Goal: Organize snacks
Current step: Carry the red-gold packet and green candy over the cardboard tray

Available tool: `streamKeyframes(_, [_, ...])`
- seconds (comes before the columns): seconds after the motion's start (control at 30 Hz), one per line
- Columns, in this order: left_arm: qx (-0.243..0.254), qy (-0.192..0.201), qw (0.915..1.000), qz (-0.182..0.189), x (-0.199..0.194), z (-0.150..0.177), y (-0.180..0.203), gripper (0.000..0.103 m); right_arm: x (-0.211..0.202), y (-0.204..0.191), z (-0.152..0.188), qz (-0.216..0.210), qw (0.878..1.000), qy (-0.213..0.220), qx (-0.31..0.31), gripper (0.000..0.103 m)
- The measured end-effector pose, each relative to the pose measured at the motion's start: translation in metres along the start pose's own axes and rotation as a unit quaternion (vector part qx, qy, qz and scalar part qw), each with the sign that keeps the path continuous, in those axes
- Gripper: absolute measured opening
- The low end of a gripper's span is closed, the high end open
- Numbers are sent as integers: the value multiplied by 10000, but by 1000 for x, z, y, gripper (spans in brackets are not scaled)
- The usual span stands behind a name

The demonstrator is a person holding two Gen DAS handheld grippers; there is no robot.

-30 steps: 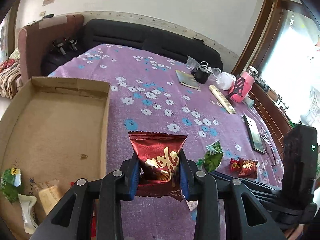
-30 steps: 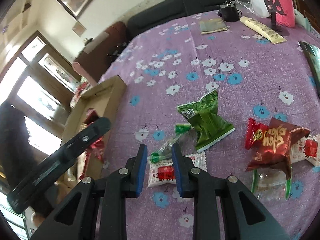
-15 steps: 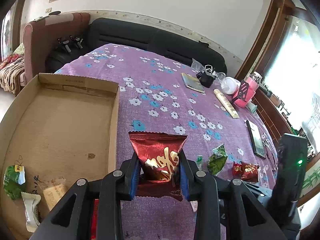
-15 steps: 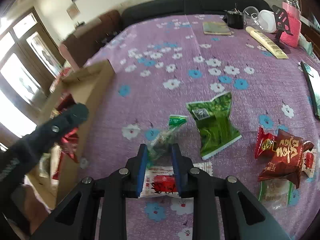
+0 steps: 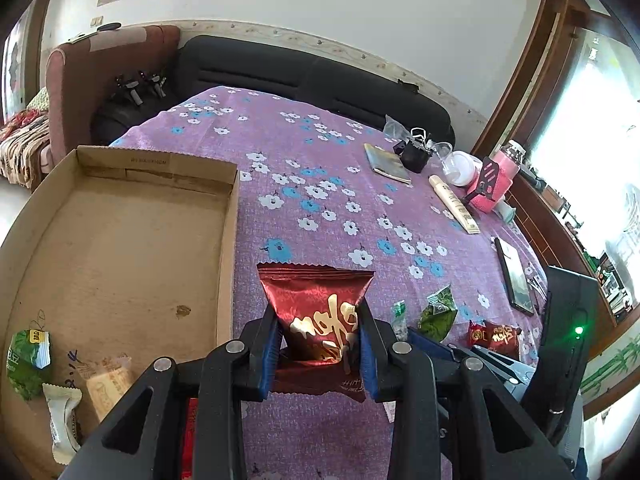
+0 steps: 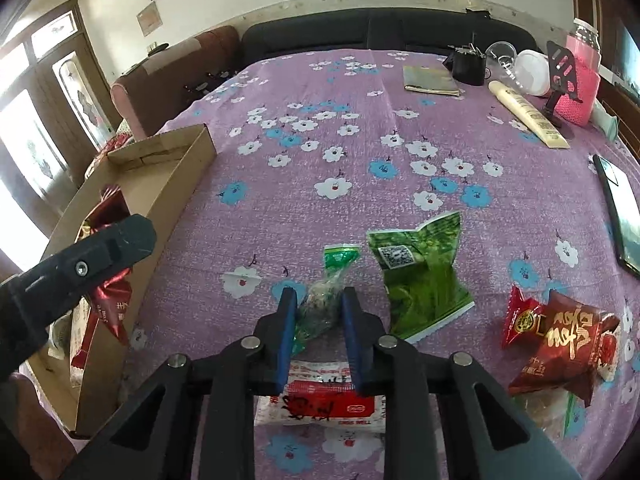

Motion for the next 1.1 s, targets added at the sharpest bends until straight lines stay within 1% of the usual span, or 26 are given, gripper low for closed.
streamKeyframes(0.17, [-2, -5, 10000, -32, 1, 1, 0, 35, -13, 4, -1, -207, 9995, 221, 99, 21])
streamKeyframes(0.37, [20, 27, 9999, -94, 1, 1, -1, 35, -32, -7, -5, -320, 9976, 619, -36, 21])
streamKeyframes(0.5, [23, 89, 9998, -150, 0, 1, -2, 35, -42, -16, -7, -314, 9956, 863, -204, 21])
streamKeyframes(0.67, [35, 241, 9994, -231, -5, -2, -3, 35, -45, -22, -6, -321, 9943, 960, -320, 21])
streamKeyframes(0.87, [147, 557, 9973, -459, -17, -5, -4, 35, -49, -33, -6, -235, 9919, 1117, -554, 21])
streamKeyframes(0.97, [140, 623, 9967, -507, -24, -5, -10, 35, -54, -36, -7, -240, 9906, 1204, -597, 21])
streamKeyframes(1.1, [106, 735, 9950, -663, -36, -4, -26, 35, -57, -39, -7, -266, 9903, 1212, -625, 21])
Point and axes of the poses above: each gripper's, at about its wrist camera, not at the fingertips, and x roughly the way its jaws point, y to its right, z to its underside, the point moved 5 cm from there along x, roughly the way its jaws point, and after that the axes turned 7 degrees about -x, right-handed, at the moved point
